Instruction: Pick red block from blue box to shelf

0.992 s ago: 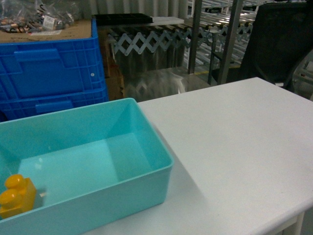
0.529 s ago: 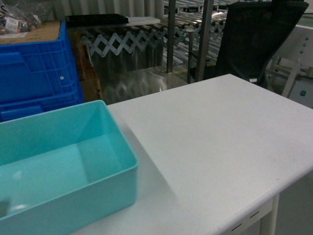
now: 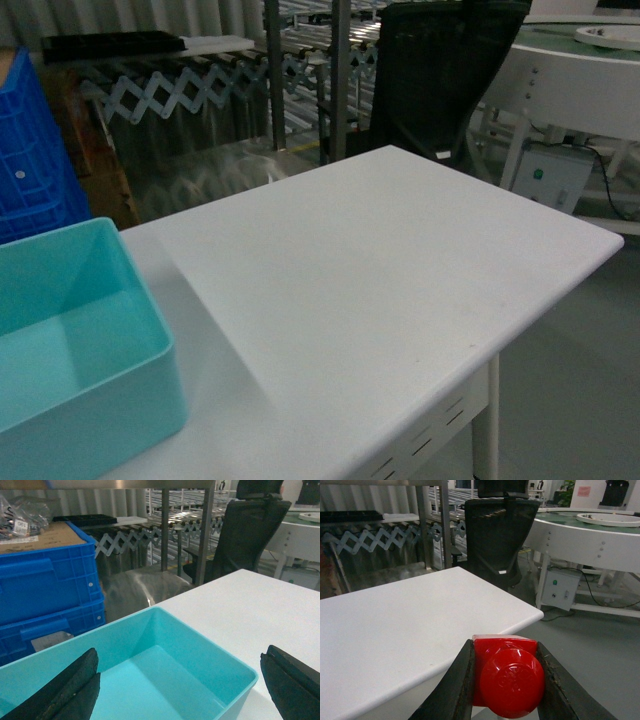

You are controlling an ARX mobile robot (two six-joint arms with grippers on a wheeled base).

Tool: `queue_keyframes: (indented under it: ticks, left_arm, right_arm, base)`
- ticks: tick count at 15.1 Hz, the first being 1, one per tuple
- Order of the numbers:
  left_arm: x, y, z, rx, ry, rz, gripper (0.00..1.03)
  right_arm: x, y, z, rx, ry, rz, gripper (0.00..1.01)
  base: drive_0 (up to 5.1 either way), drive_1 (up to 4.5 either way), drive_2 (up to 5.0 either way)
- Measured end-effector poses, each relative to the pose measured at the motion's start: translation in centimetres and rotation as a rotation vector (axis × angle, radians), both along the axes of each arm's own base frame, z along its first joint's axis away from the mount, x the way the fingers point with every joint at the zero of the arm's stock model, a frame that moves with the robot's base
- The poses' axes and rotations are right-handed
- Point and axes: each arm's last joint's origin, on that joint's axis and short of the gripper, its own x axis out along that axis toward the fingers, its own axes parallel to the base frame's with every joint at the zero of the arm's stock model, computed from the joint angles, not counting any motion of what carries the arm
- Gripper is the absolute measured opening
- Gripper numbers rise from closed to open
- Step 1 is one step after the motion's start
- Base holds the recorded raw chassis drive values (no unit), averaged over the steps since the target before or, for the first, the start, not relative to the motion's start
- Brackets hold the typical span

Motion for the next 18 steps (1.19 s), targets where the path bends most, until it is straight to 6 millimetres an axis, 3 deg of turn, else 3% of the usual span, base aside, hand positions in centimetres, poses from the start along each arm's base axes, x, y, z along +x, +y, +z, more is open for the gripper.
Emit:
queue_keyframes:
  ticks: [18]
  left_arm:
    - [0.0,0.0,0.0,0.0,0.0,0.0,0.98]
  right_arm:
    - [0.0,0.0,0.0,0.0,0.0,0.0,0.25]
  base:
    - [-1.3,-1.28,-1.3]
